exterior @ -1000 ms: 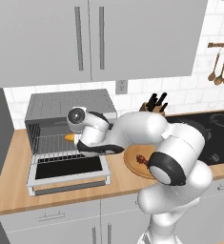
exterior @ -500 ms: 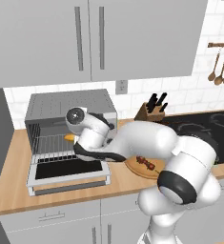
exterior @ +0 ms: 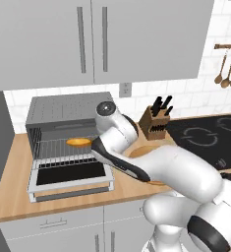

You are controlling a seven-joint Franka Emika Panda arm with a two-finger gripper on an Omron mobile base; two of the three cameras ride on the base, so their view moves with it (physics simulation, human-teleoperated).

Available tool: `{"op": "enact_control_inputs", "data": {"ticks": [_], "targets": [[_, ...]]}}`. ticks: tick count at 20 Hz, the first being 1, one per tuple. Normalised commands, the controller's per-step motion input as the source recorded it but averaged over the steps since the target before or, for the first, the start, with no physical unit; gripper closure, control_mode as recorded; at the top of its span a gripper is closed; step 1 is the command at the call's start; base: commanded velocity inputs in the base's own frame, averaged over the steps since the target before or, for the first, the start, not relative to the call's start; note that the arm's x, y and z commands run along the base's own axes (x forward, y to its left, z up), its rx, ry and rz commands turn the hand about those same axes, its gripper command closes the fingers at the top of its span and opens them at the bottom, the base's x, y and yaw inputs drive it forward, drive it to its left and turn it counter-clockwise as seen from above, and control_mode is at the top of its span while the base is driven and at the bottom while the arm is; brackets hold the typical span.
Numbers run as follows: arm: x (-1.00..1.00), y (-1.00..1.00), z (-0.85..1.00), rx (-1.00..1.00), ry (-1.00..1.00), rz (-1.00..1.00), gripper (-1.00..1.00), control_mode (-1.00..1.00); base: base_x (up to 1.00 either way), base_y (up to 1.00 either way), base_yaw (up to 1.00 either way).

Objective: Pick up the kebab skewer and baguette bread, and place them inside the toaster oven. Close the toaster oven door and start by setting the timer.

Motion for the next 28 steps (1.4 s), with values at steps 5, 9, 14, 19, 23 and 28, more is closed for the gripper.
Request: {"op": "enact_control_inputs", "data": {"ticks": [5,9,14,19,23,28], "targets": [[-0.42,-1.0,0.0,0.14,0.15,-0.24,-1.0,-1.0,0.0,0.0,0.0],[-0.2,-0.99,0.0,0.12,0.11,-0.26,-1.0,-1.0,0.0,0.0,0.0],[0.0,-0.83,-0.02,0.1,0.09,-0.24,-1.0,-1.0,0.0,0.0,0.0],[0.03,-0.19,-0.12,0.03,0.07,-0.18,-1.0,-1.0,0.0,0.0,0.0],[0.05,-0.02,-0.35,0.0,0.01,-0.19,-1.0,-1.0,0.0,0.0,0.0],[0.02,-0.24,-0.41,0.02,0.01,-0.11,-1.0,-1.0,0.0,0.0,0.0]]}}
